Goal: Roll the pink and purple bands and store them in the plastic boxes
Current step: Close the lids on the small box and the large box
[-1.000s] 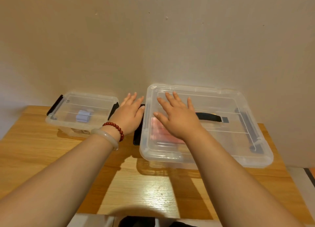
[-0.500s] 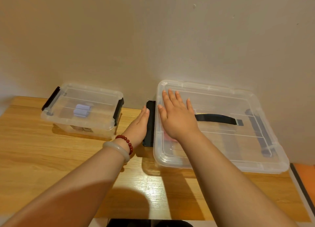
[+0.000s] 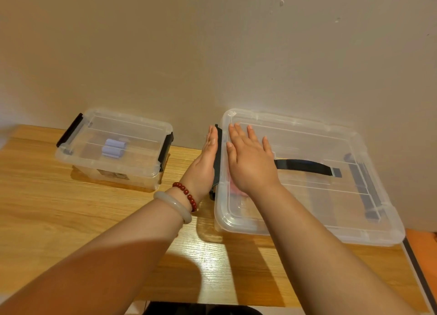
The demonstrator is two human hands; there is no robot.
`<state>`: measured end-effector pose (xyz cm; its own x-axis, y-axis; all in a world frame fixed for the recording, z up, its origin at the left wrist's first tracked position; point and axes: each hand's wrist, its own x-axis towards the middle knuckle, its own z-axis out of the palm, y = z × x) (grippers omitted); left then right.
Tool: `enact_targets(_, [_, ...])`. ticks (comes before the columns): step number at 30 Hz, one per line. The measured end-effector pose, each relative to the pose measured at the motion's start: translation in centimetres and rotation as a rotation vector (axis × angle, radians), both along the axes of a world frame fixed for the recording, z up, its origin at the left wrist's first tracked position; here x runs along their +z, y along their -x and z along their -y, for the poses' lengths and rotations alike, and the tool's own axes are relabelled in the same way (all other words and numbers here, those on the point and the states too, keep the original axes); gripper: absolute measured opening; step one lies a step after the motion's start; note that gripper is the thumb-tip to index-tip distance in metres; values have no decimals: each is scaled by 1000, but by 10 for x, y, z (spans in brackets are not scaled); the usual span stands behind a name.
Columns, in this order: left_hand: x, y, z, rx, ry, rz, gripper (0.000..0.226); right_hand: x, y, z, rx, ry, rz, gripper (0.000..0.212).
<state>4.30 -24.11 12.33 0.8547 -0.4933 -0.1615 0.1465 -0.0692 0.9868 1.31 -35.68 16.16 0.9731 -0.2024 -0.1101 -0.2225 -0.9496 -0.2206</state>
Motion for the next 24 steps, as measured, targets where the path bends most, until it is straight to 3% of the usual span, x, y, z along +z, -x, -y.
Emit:
enact_targets(18, [13,7,5,-95,-103,140,55,-2,-2,0,26,-18,9,53])
enact_targets(24, [17,10,10,-69,-67,98,72,1,-1,0,19,-68,18,53])
